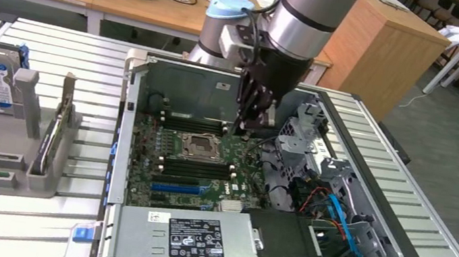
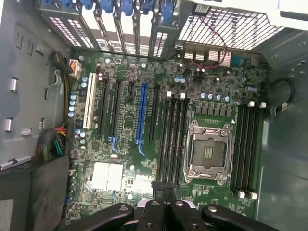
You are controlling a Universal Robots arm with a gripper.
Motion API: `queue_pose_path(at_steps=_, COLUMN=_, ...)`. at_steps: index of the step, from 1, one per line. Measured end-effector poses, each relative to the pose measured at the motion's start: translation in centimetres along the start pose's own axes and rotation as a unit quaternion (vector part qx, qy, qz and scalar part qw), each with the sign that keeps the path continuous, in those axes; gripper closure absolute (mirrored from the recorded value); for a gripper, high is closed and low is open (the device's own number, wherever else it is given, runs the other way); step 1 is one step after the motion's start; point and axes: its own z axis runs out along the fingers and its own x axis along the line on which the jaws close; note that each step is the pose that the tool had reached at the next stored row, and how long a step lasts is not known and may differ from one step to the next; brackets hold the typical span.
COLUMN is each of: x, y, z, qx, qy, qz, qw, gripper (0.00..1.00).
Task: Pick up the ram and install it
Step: 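Press down the ram until it locks into place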
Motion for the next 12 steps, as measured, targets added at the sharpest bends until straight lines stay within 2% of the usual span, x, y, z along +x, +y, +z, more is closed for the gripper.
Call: queue_pose_path(at_steps=12, x=0.3, y=-0.06, z=2.17, qx=0.0000, qy=0.0000, qz=0.000, qw=1.0000, gripper=0.90)
